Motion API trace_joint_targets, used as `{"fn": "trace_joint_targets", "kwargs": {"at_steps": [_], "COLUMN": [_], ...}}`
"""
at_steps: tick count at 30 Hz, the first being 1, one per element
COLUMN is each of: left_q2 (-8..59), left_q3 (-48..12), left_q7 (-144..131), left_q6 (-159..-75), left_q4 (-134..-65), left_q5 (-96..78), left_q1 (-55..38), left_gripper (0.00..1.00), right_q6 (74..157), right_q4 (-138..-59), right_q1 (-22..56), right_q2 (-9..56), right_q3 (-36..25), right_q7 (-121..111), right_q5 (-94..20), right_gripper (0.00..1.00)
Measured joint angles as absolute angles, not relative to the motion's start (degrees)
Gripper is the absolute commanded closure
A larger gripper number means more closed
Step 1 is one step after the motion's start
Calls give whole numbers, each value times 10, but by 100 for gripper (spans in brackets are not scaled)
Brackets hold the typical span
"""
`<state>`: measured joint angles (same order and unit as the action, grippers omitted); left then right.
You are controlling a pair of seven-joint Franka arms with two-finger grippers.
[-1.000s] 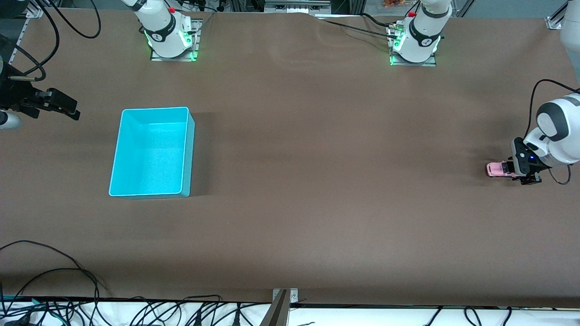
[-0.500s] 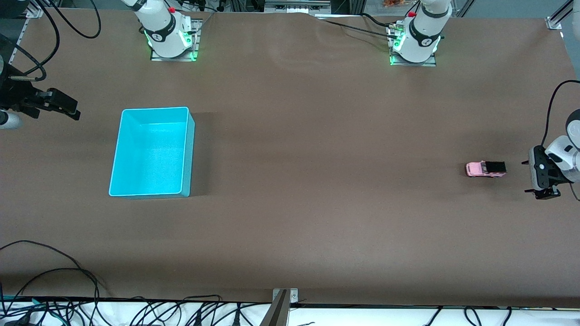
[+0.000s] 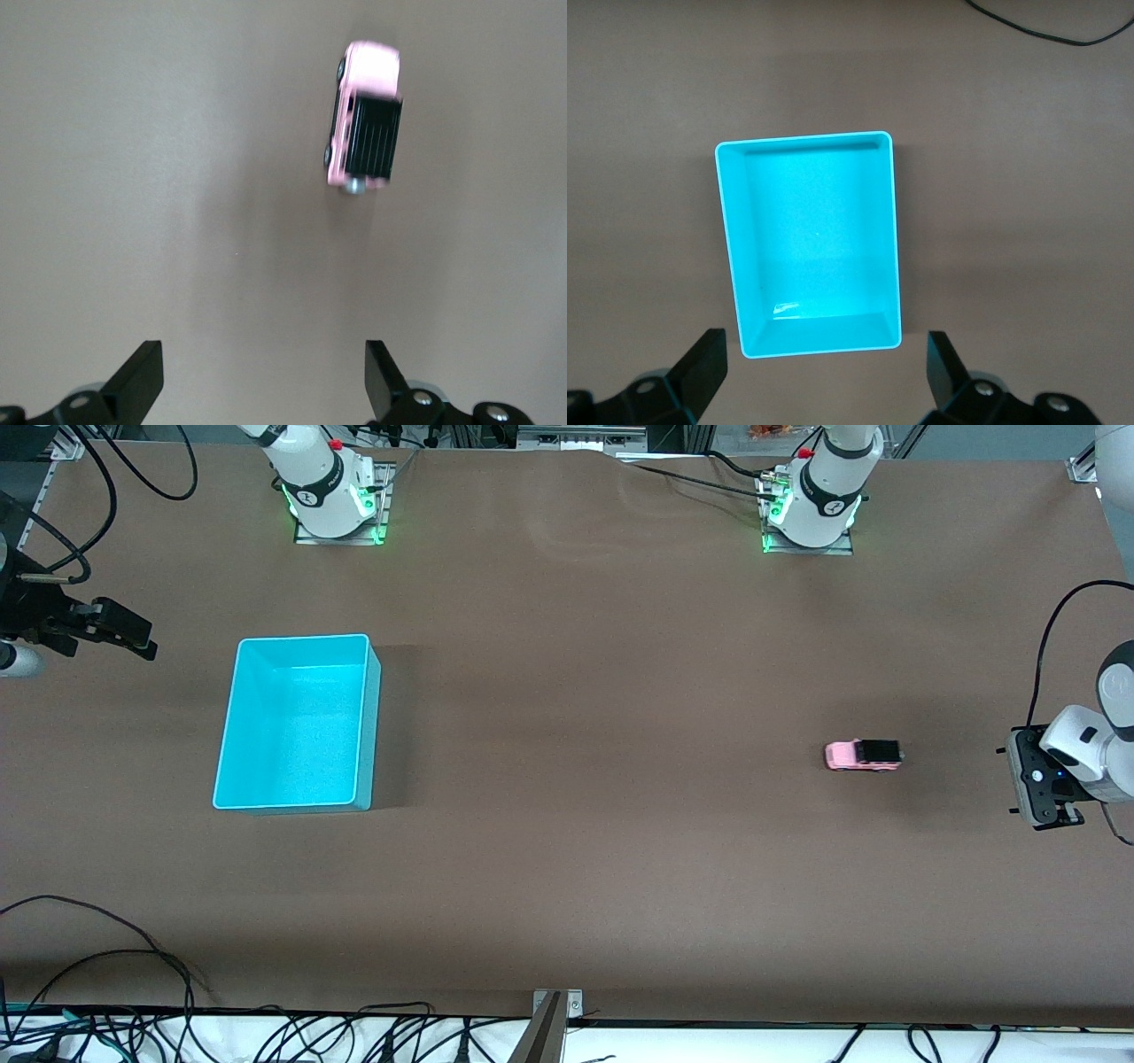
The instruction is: Wind and store pink jeep toy
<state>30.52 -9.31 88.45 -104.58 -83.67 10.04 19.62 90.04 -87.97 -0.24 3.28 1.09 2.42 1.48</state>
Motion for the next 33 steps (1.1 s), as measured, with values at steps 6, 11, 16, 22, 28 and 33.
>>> {"fn": "trace_joint_targets", "kwargs": {"at_steps": [6, 11, 16, 22, 28, 33], "left_q2": [286, 268, 249, 237, 233, 231], "left_q3": [-95, -100, -108, -115, -117, -119], "left_q7": [798, 731, 652, 571, 516, 469], "left_q6": [-1003, -977, -950, -929, -922, -922], "left_q4": [-826, -825, -825, -825, -825, -819], "left_q5": [100, 100, 100, 97, 88, 87], "left_q1": [187, 181, 174, 171, 171, 169], "left_gripper": [0, 0, 0, 0, 0, 0], "right_q6": [900, 900, 900, 900, 894, 879], "right_q4": [-880, -880, -880, -880, -880, -880], "right_q1": [-2, -2, -2, -2, -2, -2], "right_q2": [33, 33, 33, 31, 25, 16], "right_q3": [11, 11, 11, 11, 12, 12], "right_q7": [24, 24, 24, 24, 23, 23], "right_q5": [15, 15, 15, 15, 15, 15], "right_gripper": [0, 0, 0, 0, 0, 0]}}
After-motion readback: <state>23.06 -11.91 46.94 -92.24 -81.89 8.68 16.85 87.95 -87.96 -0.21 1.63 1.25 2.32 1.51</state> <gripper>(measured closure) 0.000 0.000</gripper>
